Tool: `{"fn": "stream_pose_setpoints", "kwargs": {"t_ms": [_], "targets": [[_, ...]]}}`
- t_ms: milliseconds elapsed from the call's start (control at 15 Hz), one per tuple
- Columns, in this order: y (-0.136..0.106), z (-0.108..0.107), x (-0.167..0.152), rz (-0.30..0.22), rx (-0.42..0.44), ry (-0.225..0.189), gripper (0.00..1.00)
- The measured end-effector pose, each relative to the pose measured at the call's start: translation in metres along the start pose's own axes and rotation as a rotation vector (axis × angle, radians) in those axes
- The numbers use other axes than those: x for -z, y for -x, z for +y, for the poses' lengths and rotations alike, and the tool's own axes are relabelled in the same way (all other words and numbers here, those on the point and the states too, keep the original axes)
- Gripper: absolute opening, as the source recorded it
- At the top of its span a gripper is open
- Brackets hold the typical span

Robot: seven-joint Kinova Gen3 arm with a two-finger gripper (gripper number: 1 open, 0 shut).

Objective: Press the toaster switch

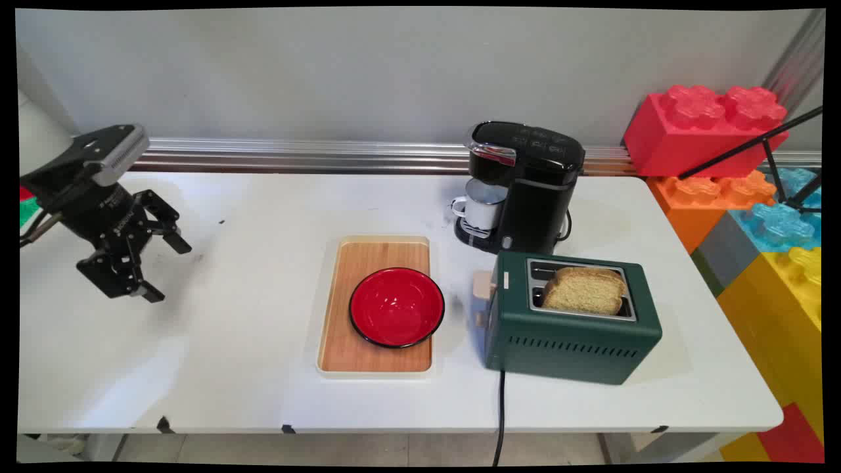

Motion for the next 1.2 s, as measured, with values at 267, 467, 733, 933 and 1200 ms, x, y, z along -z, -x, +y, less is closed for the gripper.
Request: {"fn": "stream_pose_setpoints", "kwargs": {"t_ms": [267,467,733,933,1200], "targets": [[-0.011,-0.003,-0.008,0.114,0.04,0.018,1.0],[-0.028,-0.004,-0.006,0.224,0.039,0.036,1.0],[-0.051,-0.006,0.004,0.406,0.024,0.061,1.0],[-0.06,-0.011,0.01,0.508,-0.003,0.066,1.0],[-0.063,-0.016,0.013,0.566,-0.057,0.068,1.0]]}}
